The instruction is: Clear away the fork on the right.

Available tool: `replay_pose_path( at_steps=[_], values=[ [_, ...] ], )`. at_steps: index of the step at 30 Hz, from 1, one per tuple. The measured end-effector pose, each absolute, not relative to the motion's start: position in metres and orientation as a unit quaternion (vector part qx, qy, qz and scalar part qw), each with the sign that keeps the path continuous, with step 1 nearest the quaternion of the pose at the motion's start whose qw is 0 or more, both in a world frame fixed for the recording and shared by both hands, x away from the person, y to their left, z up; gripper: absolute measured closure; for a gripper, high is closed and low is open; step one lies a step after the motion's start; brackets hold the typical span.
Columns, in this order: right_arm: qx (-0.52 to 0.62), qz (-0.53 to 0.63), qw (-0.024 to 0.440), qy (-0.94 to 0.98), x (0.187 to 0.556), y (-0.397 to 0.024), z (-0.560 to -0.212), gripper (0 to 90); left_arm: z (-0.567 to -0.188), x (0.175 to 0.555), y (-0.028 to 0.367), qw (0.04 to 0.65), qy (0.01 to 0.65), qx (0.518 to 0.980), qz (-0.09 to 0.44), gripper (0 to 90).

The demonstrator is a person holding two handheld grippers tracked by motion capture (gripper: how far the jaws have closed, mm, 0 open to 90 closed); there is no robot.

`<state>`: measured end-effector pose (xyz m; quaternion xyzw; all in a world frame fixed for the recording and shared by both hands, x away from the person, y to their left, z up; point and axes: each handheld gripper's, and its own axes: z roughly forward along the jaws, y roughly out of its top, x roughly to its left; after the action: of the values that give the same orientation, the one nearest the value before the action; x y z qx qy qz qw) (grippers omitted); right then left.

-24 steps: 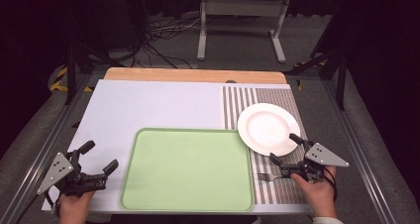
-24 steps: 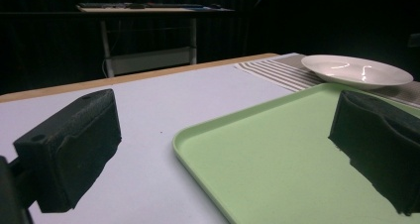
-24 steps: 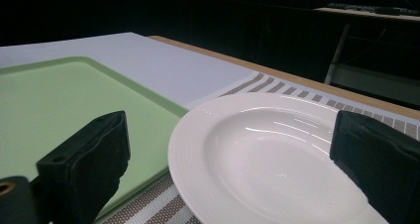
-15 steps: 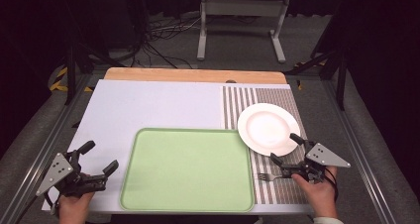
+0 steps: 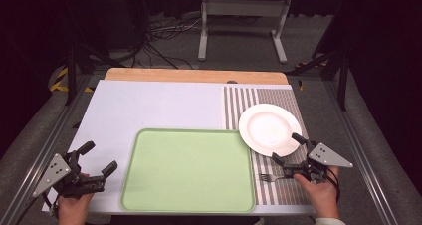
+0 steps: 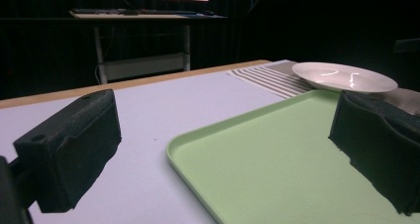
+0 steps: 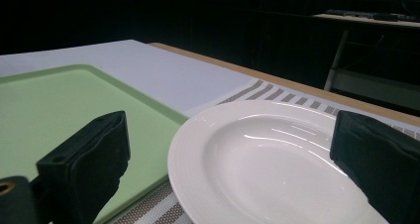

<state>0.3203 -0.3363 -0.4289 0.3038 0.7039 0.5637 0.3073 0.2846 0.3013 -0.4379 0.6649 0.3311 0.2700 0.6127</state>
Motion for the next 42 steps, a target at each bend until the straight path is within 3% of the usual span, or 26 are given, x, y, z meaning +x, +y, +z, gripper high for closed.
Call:
replay_pose_path(
  at_steps=[14,26,42],
  values=[
    [0.286,0.550,0.286,0.731,0.330,-0.335,-0.404,2.3,-0.439,0.284,0.297,0.605,0.319,0.683,0.257,0.2],
    [0.232,0.461,0.240,0.822,0.338,-0.324,-0.386,13.8,-0.438,0.282,0.299,0.613,0.323,0.674,0.255,0.3],
    [0.197,0.345,0.191,0.898,0.346,-0.316,-0.379,13.5,-0.439,0.282,0.299,0.614,0.322,0.674,0.257,0.3]
  ],
)
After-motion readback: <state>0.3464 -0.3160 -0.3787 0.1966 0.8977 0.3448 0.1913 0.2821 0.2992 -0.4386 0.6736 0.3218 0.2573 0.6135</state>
